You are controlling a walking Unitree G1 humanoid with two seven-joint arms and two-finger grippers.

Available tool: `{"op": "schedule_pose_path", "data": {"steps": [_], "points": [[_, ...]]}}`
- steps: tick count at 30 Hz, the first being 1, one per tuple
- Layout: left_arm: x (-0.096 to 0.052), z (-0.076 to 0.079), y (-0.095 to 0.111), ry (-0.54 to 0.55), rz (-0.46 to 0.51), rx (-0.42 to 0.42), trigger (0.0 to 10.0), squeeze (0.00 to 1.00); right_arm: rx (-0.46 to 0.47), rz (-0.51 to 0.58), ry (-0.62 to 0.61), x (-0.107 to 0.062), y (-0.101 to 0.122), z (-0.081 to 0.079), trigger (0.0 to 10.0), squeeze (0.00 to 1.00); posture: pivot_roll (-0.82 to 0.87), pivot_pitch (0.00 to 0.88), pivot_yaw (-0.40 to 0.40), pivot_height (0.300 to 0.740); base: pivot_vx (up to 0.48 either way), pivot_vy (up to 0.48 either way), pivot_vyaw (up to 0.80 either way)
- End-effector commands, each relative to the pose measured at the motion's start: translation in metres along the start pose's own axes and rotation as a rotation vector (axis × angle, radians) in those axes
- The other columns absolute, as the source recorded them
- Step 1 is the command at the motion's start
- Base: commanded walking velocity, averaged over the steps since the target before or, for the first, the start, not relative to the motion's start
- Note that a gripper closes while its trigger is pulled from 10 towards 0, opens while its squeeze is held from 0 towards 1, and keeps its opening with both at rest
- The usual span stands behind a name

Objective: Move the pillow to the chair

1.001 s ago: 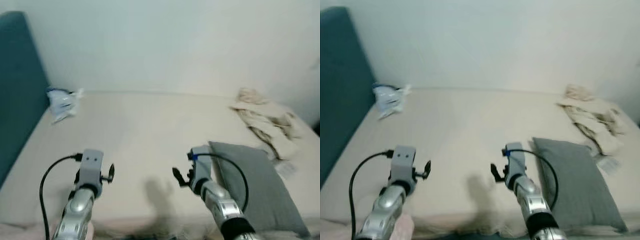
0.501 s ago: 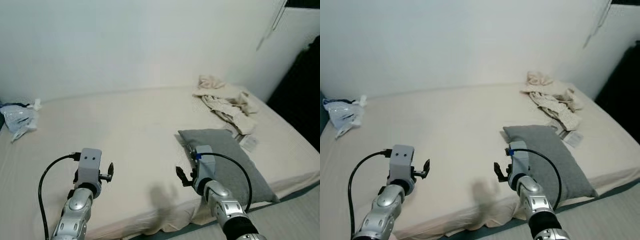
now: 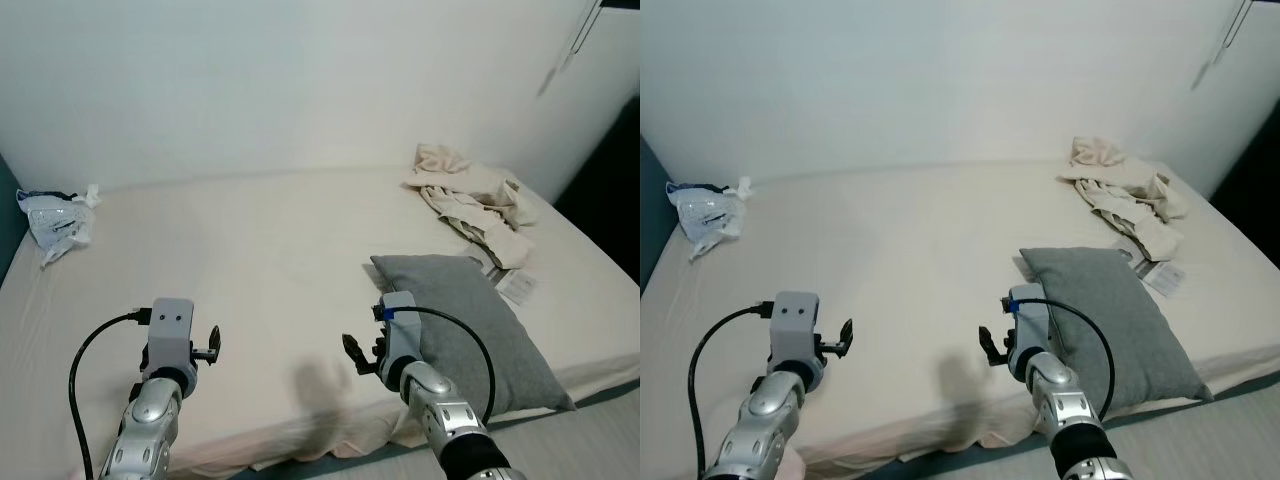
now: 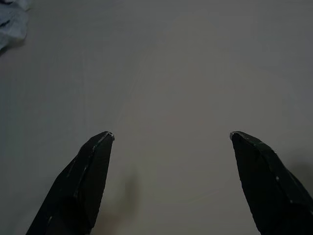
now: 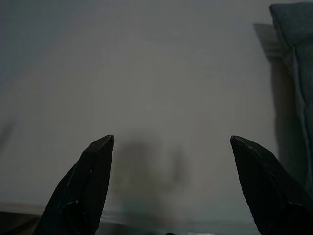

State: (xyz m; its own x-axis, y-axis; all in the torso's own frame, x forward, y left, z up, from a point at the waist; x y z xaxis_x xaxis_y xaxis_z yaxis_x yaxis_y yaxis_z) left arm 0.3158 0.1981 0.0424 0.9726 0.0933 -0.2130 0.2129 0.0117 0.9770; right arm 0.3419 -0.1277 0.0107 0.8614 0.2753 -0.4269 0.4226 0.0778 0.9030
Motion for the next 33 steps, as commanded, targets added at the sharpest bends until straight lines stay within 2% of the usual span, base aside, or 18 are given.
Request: {"op": "schedule_pose_path", "data": {"steps": [1,20,27,29,33], "points": [[-0.001,0.006,-0.004,-0.013,-0.019,-0.008,10.0,0.0,0.011,-0.001,-0.013,-0.003,-0.004,0.004,10.0,0.0,0.06,0.085,-0.047,0.74,0.0,-0.375,0.0],[-0.002,0.006,-0.005,-0.024,-0.024,0.004,10.0,0.0,0.012,-0.004,-0.009,-0.004,-0.006,0.004,10.0,0.0,0.06,0.078,-0.041,0.74,0.0,-0.371,0.0],[-0.001,0.009,-0.003,-0.035,-0.018,0.022,10.0,0.0,0.014,-0.001,-0.009,-0.004,-0.006,0.004,10.0,0.0,0.06,0.084,-0.039,0.74,0.0,-0.371,0.0],[-0.001,0.008,0.001,-0.033,0.004,0.049,10.0,0.0,0.018,0.0,-0.009,-0.004,-0.005,0.003,10.0,0.0,0.06,0.087,-0.036,0.74,0.0,-0.351,0.0],[0.0,0.011,0.009,-0.053,0.032,0.033,10.0,0.0,0.022,0.0,-0.009,-0.004,-0.006,0.003,10.0,0.0,0.06,0.091,-0.036,0.74,0.0,0.102,0.0]]}}
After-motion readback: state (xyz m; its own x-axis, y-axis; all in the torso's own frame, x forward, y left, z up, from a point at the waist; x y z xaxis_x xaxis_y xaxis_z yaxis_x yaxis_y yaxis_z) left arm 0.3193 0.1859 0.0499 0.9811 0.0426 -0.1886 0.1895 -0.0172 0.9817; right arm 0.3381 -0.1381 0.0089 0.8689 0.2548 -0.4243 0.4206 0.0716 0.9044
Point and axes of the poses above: a point about 5 cm out from each wrist's last joint towards the gripper, its own x axis pointing out of the wrist towards the gripper, its own y axis along the axis of the wrist's last joint, z = x × y, the point moved 4 cm from there along x, pointing out of the wrist towards the gripper, and after that the axes turned 4 degrees about -x, right-handed, at the moved point
